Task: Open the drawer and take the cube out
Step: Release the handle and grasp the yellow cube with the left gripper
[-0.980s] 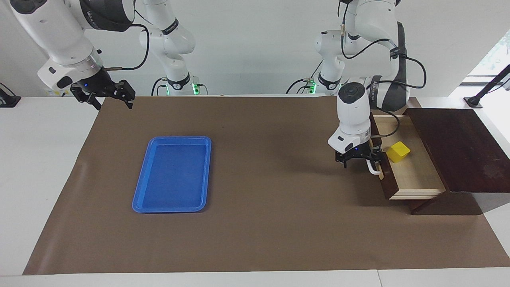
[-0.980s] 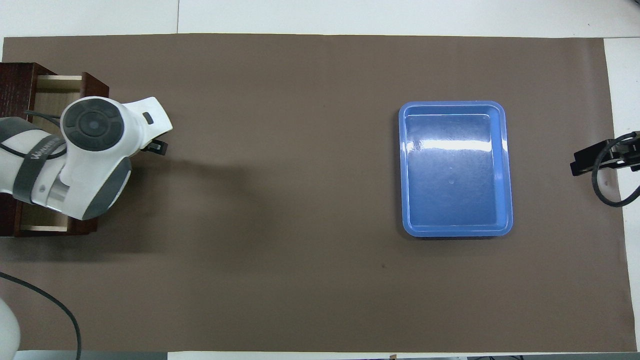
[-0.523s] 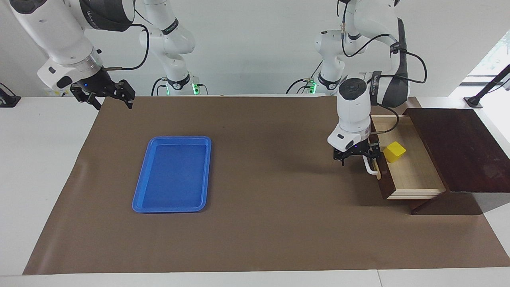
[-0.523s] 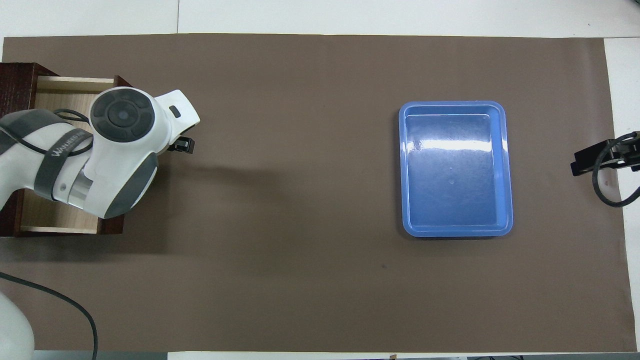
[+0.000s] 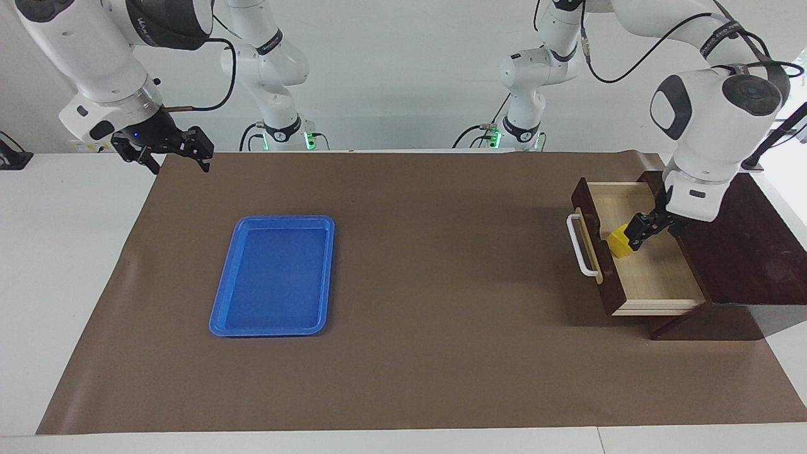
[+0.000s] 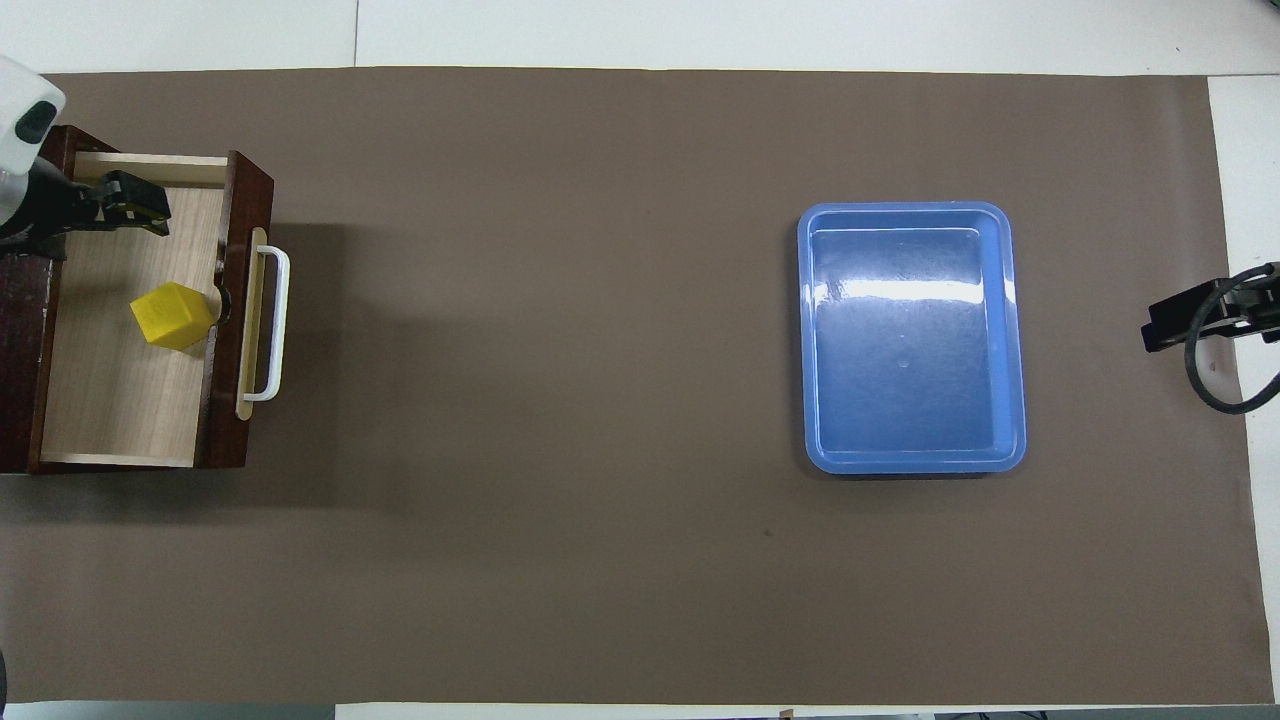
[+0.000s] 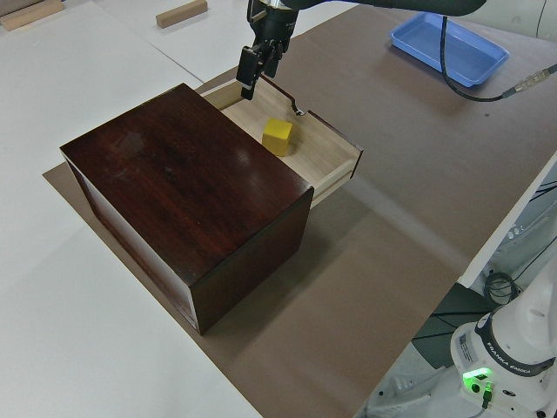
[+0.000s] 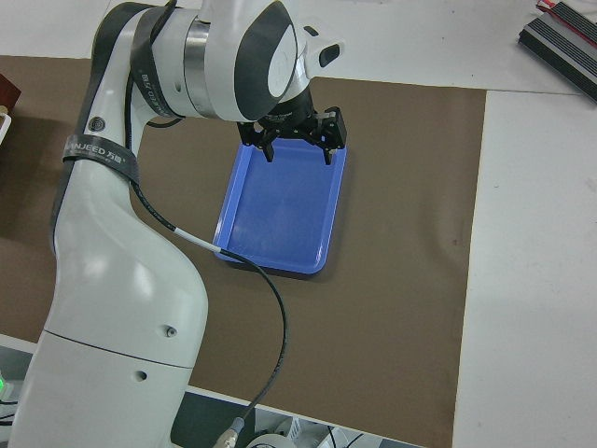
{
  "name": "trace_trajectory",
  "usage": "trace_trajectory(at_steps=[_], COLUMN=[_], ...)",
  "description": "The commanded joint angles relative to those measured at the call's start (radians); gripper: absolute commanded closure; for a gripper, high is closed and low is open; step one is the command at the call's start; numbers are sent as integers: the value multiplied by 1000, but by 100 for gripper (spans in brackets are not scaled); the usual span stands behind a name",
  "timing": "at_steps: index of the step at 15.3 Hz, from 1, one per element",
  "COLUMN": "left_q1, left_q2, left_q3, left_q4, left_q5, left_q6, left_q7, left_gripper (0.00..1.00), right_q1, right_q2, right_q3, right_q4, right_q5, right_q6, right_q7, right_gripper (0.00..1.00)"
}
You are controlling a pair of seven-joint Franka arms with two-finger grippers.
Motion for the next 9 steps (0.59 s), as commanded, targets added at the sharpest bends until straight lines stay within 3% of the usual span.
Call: trace_trajectory(at_steps=[1, 5, 9], left_q1=[4, 10, 26], left_q2=[-46, -133, -143], left_q3=[-7, -9, -9], left_q4=[-113, -327, -356], left_q5=[-16, -16, -16], left_q6=[64, 231, 240], left_q7=[-44, -176, -162], left_gripper=[0, 0, 0], right_q1=[-17, -17, -16], right_q2=[2, 2, 0], right_q3=[13, 13, 12], right_q4=[-3, -3, -7], right_q5=[-3, -3, -3], right_q6=[7, 9, 9], right_q7=[-9, -9, -9], right_gripper=[0, 0, 0])
